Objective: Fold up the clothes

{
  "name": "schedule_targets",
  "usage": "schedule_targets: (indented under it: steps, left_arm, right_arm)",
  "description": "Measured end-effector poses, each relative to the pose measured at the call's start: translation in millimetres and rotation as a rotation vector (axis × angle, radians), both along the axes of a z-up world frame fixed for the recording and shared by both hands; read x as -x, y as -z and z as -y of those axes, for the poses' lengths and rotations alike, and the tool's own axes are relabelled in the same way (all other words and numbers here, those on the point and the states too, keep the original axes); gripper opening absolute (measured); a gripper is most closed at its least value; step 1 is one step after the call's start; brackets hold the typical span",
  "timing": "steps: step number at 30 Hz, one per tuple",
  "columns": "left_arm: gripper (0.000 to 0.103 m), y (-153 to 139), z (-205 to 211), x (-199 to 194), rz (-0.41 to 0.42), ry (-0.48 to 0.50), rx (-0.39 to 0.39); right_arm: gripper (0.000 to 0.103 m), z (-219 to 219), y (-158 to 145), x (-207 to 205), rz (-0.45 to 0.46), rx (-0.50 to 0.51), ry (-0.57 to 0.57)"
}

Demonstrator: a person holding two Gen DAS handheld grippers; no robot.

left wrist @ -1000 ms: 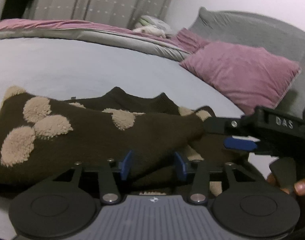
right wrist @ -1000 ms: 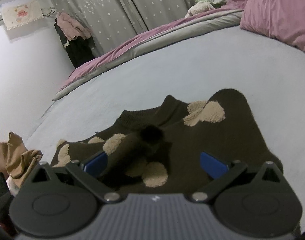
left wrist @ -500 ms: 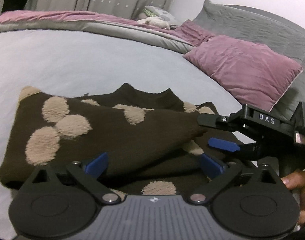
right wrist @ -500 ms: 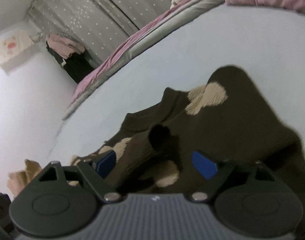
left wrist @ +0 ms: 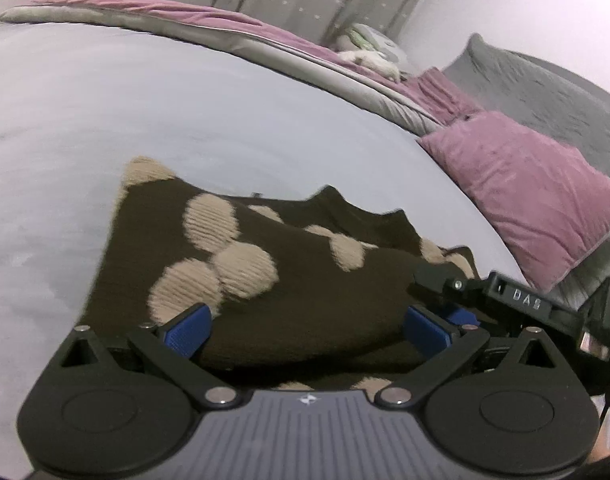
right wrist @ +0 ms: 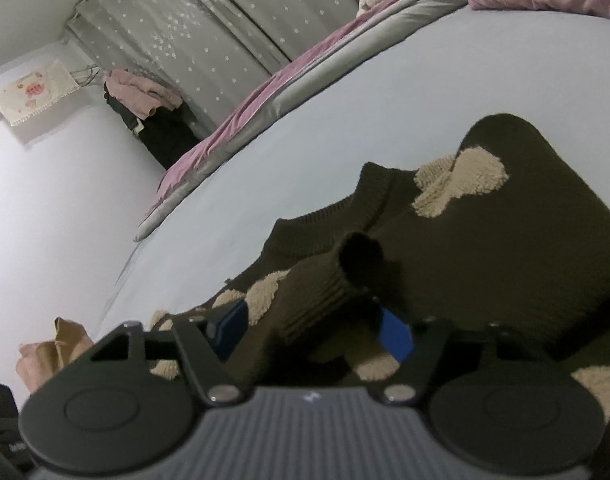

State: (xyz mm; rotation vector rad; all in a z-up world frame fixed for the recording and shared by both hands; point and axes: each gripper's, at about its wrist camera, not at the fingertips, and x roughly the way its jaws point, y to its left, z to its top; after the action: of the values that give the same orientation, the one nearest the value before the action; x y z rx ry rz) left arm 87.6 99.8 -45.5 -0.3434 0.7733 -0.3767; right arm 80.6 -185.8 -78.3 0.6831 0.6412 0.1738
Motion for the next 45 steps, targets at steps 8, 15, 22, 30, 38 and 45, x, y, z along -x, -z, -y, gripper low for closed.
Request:
schedule_targets:
  steps: [8,15,22,30,38,45]
  left_arm:
    - [0.103,-0.5,-29.9,-4.9,0.009,-0.142,-0.020]
    - [0.103,11.5,-68.0,-13.3,-0.073,-0.320,0.039]
    - [0.102,23.4,-86.4,-19.4,-0.109,-0.380,0.131]
    - [0.099,27.7,-83.7,-21.8,-0.101,-0.365,0.151]
    - [0.097,30.0,-71.3,-24.3,-0.092,-0.339,0.125]
    - [0.097,32.1,-53.0,-24.2,-0.085,-0.307,0.037]
  right_arm:
    - [0.019,-15.2,-5.9,-0.9,0.058,0.040,-0.023]
    - [0.012,-27.6,-42.6,11.2,0.189,0.112,-0.025]
    - [0.012,-35.5,-74.3,21.1,0.286,0.143,-0.049]
    - [0.012,-38.1,-104.1,31.2,0.373,0.172,-0.062]
    - [0.012,-8.8,-109.8,34.6,0.376,0.174,-0.001]
    - [0.012,22.9,-95.1,37.8,0.330,0.176,0.051]
